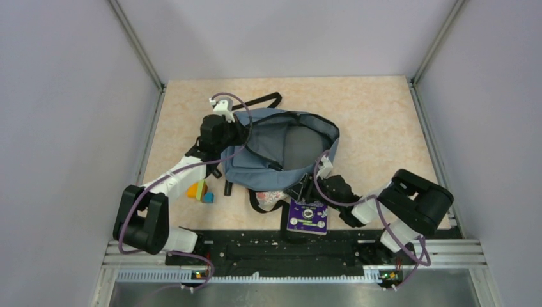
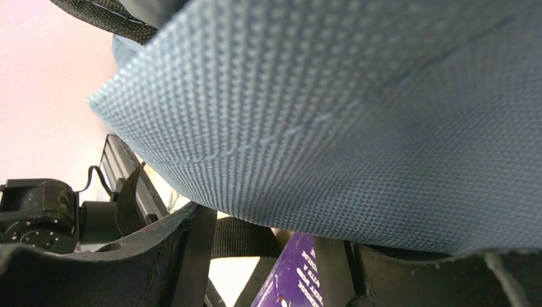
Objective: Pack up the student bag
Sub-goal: Pick up the book from the center of the board.
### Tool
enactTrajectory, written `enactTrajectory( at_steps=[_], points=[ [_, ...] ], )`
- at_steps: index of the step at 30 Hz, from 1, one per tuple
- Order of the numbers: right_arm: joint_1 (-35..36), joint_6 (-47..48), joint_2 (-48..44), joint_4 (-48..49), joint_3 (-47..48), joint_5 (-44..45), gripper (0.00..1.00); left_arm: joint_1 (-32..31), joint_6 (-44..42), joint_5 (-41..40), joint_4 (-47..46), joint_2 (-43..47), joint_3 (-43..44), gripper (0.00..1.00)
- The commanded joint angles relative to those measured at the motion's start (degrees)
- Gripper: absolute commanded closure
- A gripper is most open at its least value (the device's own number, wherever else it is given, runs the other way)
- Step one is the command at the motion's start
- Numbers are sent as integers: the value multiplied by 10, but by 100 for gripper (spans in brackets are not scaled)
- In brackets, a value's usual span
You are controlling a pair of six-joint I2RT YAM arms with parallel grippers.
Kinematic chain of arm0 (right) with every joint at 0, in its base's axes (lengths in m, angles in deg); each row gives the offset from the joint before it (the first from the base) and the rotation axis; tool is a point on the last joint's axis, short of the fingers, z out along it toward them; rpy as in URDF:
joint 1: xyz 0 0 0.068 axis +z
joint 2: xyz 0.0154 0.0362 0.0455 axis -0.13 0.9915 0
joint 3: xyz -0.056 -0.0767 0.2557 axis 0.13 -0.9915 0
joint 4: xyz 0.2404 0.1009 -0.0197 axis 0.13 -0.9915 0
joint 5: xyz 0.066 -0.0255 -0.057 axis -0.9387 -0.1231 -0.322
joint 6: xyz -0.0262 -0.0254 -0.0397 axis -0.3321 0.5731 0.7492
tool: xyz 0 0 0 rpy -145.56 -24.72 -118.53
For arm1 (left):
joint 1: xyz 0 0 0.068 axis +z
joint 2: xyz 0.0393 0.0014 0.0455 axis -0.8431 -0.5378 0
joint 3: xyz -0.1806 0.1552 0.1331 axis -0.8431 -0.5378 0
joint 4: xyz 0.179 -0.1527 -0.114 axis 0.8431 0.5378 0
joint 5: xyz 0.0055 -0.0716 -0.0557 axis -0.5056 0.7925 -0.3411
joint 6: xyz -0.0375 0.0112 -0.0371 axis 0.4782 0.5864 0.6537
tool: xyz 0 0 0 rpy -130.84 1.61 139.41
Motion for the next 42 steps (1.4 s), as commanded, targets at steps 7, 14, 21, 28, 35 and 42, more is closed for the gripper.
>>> enactTrajectory(
  at_steps=[7, 14, 21, 28, 35, 42],
  points=[
    [19, -16, 55, 49, 52, 46, 50, 5, -13, -1, -39, 24, -6, 100],
    [19, -17, -11, -1, 33, 84, 85, 5, -16, -8, -39, 32, -9, 100],
    [19, 17, -227, -219, 19, 141, 100, 6, -18, -16, -35, 39, -9, 100],
    [18, 91, -433, -595, 97, 217, 100, 5, -4, -41, -28, 42, -9, 100],
    [18, 150, -502, -796, 210, 228, 100, 5, 5, -74, -17, 37, -5, 100],
    [18, 205, -497, -946, 353, 266, 100, 5, 2, -92, -7, 40, -3, 100]
  ],
)
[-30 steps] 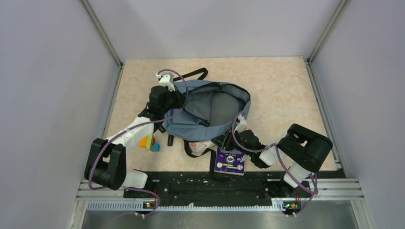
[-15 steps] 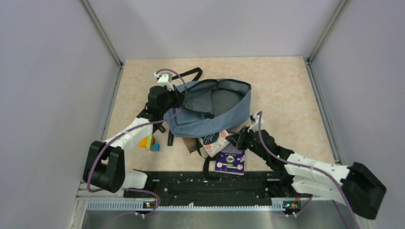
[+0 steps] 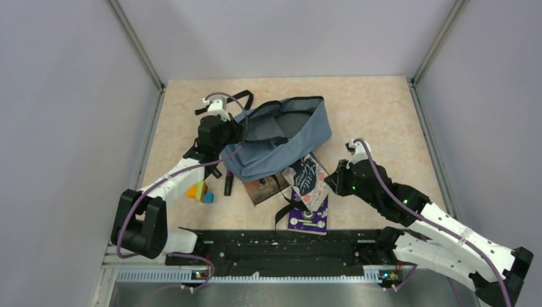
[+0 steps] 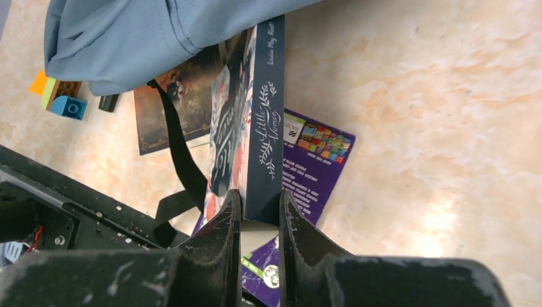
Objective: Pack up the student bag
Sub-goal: Pick up the book from the center of the board, then place the book in the student bag.
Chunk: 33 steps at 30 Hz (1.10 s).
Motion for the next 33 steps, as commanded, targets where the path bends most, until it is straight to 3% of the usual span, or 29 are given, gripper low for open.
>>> enactTrajectory(
  at_steps=[1, 5, 16, 28, 33],
  points=[
    [2, 52, -15, -80, 113, 73, 100, 2, -1, -26, 3, 22, 4, 100],
    [3, 69, -25, -114, 173, 86, 100, 2, -6, -16, -1, 22, 4, 100],
    [2, 112, -26, -83, 252, 120, 100, 0, -43, 90, -36, 30, -3, 100],
    [1, 146, 57, 214, 152, 141, 100, -53, -103, 199, -70, 80, -37, 100],
    [-48, 98, 120, 314, 92, 92, 100, -55, -101, 212, -91, 97, -69, 100]
  ],
)
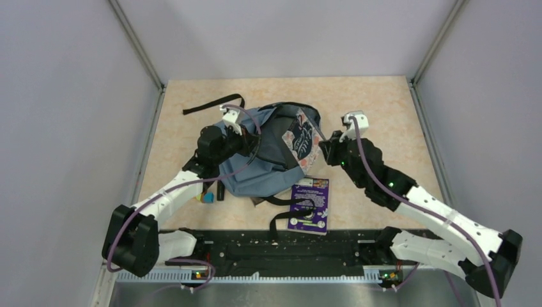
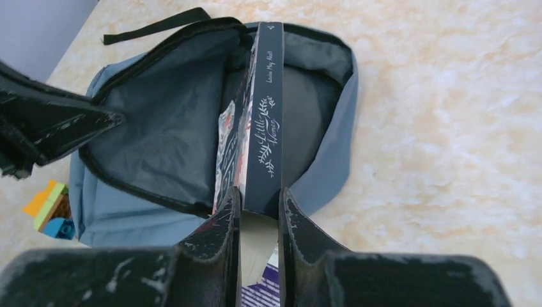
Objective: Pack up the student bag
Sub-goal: Place the book in the student bag.
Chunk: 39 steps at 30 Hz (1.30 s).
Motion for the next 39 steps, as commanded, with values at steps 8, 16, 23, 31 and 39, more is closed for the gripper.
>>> enactTrajectory(
  at_steps=[8, 16, 23, 31, 39],
  points=[
    [-124, -149, 81, 251, -164, -100, 100, -4, -4, 34, -63, 19, -33, 100],
    [-126, -234, 79, 289, -274, -89, 59, -4, 3, 42, -72, 7, -38, 100],
    [-126, -264, 104, 383, -328, -106, 41, -5, 2, 40, -73, 10, -40, 100],
    [-126, -257, 158, 457, -332, -105, 27, -5, -2, 37, -69, 11, -39, 100],
    [-127, -244, 108, 376, -340, -48, 10, -5, -5, 30, -66, 14, -40, 100]
  ],
)
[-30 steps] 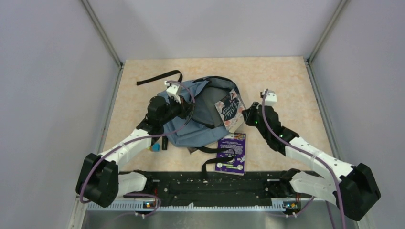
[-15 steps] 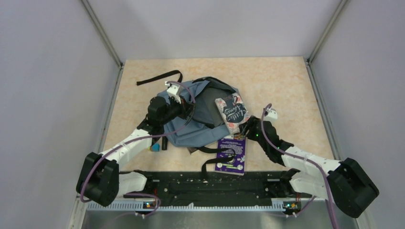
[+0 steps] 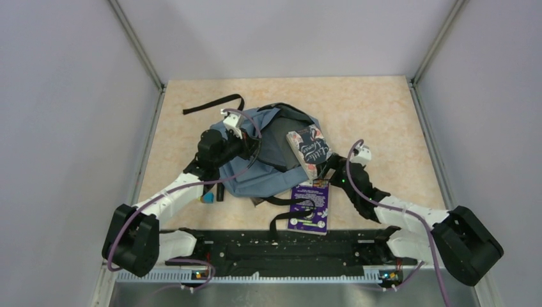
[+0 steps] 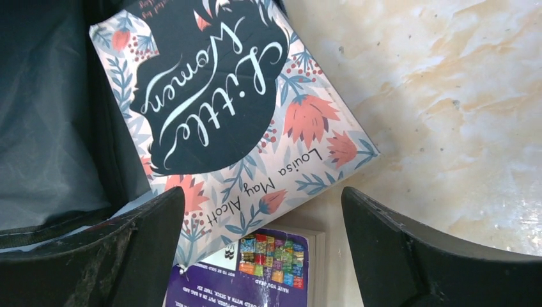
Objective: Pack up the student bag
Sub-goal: Place the book in the student bag, then pick up the book from the student bag.
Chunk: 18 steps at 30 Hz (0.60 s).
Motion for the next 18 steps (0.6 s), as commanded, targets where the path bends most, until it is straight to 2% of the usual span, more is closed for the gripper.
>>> enactTrajectory(
  at_steps=[1, 8, 12, 18],
  points=[
    [-1, -17, -45, -20, 0, 35, 9, -4, -4, 10, -26, 7, -2, 100],
    [-2, -126, -74, 14, -56, 47, 9, -5, -4, 11, -27, 7, -2, 100],
    [-3, -189, -62, 33, -69, 56, 9, -6, -5, 9, -24, 11, -2, 100],
    [-9, -245, -30, 119, -92, 63, 8, -6, -7, 7, -24, 9, -3, 100]
  ],
)
